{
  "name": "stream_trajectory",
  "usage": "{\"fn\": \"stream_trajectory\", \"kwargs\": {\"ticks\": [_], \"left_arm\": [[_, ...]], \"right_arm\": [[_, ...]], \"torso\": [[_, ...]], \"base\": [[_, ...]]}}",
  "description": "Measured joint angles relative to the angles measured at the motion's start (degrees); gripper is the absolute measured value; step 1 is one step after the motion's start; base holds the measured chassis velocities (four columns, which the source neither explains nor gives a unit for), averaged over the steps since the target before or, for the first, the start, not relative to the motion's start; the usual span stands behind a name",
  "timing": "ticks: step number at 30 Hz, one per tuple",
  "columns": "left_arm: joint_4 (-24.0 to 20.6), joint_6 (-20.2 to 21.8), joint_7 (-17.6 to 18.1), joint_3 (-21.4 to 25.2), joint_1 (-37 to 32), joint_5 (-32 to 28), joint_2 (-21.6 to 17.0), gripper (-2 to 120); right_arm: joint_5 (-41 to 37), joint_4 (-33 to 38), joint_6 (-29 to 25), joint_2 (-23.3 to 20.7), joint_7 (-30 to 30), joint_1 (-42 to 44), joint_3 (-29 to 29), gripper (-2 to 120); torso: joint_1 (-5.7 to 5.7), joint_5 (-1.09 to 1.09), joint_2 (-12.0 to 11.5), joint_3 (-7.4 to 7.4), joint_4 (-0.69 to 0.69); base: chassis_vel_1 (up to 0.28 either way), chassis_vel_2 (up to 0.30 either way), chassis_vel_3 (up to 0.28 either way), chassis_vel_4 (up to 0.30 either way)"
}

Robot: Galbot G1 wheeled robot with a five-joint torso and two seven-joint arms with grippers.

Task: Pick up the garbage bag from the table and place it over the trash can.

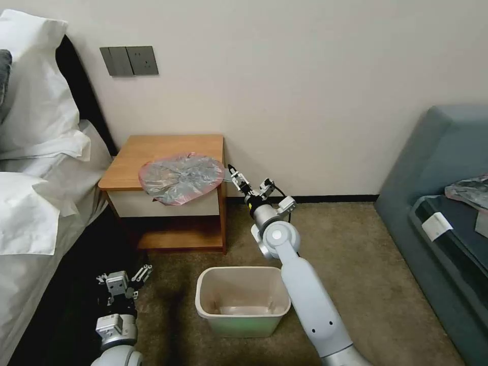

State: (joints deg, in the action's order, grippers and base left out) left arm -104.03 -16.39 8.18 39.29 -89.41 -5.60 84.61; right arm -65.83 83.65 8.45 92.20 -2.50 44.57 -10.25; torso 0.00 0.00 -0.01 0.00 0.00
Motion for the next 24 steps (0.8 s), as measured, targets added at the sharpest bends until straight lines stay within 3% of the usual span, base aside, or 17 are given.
{"fn": "stream_trajectory", "kwargs": {"ticks": [4,6,12,24], "left_arm": [[-0.2,0.0,0.2,0.0,-0.2,0.6,0.7,98],[-0.4,-0.1,0.3,0.0,-0.4,0.9,1.0,98],[-0.6,-0.4,0.3,-0.1,-0.7,1.3,1.6,98],[-0.9,-0.5,0.4,-0.2,-1.2,1.9,2.2,98]], "right_arm": [[0.1,-0.3,0.0,0.0,0.5,0.1,0.5,96],[0.4,-0.5,0.0,0.0,0.7,0.1,0.8,88],[0.9,-0.8,-0.1,0.0,1.1,0.2,0.9,78],[2.1,-2.3,-0.7,-0.1,3.0,0.2,1.2,33]], "torso": [[0.0,0.0,0.0,0.0,0.0],[0.0,0.0,0.0,0.0,0.0],[0.0,0.0,0.0,0.0,0.0],[0.0,0.0,0.0,0.0,0.0]], "base": [[0.0,0.0,0.0,0.0],[0.0,0.0,0.0,0.0],[0.0,0.0,0.0,0.0],[0.0,0.0,0.0,0.0]]}}
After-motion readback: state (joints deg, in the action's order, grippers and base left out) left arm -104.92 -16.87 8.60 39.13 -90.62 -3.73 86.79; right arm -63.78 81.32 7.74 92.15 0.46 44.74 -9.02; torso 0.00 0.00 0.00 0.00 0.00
